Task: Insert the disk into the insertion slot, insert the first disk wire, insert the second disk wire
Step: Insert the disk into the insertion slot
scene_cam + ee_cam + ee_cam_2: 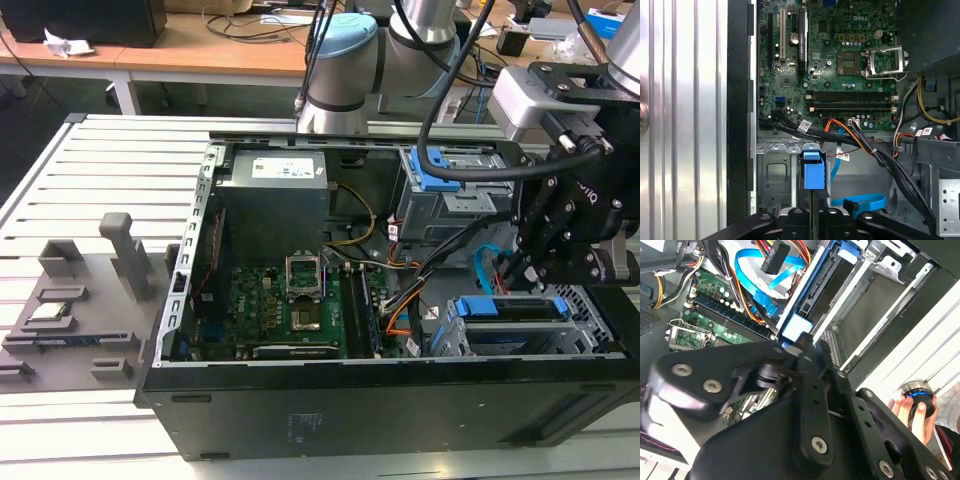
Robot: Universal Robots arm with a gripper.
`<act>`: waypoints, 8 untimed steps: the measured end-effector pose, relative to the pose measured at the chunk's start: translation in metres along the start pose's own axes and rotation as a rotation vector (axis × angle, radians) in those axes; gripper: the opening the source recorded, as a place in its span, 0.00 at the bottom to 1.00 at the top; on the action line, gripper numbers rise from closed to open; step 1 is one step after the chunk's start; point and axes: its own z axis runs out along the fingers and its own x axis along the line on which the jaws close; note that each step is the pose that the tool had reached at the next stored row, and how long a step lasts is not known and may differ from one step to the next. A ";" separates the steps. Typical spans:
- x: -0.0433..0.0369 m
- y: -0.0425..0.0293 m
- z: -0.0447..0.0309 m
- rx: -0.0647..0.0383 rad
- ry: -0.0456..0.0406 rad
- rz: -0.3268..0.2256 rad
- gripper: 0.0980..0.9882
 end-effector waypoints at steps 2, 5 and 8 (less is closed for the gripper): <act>0.0000 0.0000 0.0000 0.000 0.0003 0.000 0.01; 0.0000 0.0000 0.0000 0.000 0.0008 0.000 0.01; 0.0000 0.0000 0.0000 0.000 0.0014 0.000 0.01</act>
